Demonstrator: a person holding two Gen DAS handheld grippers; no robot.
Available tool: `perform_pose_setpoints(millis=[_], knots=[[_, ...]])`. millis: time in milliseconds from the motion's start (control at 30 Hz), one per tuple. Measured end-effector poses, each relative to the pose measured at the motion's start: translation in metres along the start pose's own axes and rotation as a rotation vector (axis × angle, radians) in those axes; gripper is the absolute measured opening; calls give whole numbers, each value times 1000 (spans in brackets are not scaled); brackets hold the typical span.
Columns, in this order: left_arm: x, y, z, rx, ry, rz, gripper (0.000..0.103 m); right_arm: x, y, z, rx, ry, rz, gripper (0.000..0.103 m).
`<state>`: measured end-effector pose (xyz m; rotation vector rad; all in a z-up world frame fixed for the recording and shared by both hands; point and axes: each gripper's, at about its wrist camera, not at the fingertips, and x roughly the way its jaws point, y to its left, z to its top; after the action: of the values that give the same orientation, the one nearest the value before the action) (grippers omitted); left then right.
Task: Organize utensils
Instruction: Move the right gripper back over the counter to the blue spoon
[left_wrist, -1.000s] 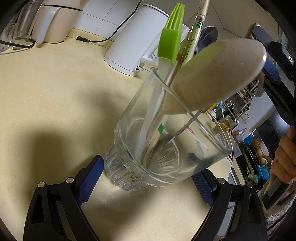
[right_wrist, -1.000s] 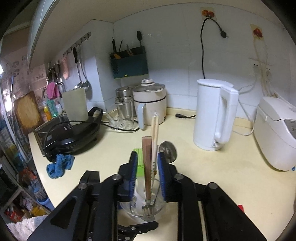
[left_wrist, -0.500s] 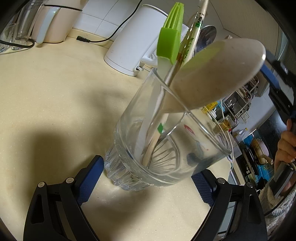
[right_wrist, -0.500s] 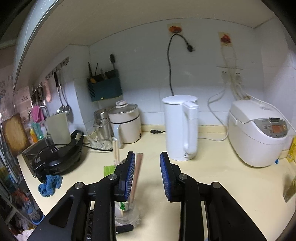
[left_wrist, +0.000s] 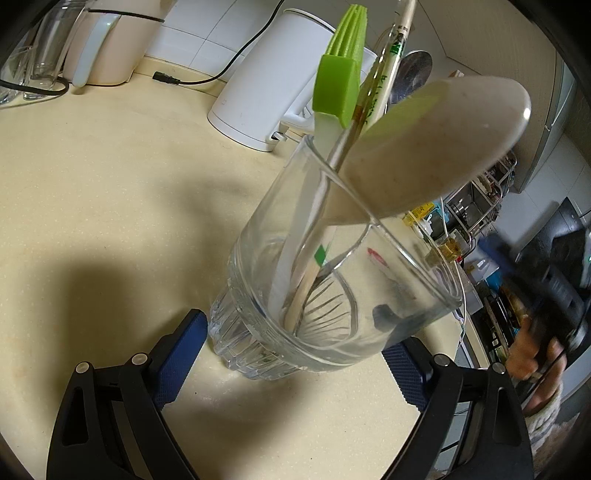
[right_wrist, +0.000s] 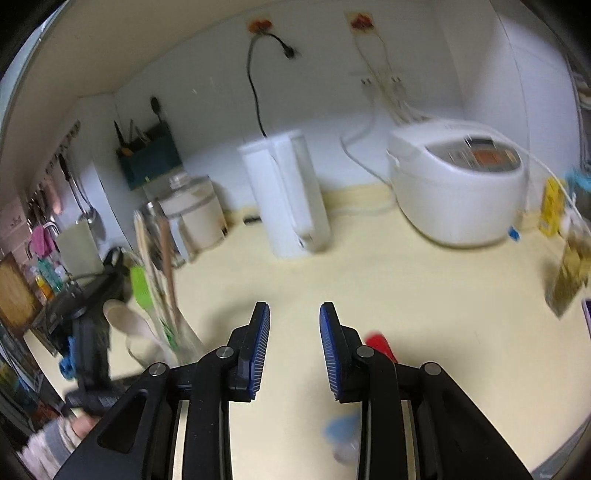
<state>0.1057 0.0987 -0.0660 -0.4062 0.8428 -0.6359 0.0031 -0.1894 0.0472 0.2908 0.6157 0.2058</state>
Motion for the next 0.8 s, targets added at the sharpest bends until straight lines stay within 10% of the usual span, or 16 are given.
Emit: perform_pose_setpoints(millis=[467,800], knots=[[0,0,0,0,0,0,94,-25,-107,-58,201,84,-196,28],[0,0,0,0,0,0,94,-3,-99,-73,183,149,-134,28]])
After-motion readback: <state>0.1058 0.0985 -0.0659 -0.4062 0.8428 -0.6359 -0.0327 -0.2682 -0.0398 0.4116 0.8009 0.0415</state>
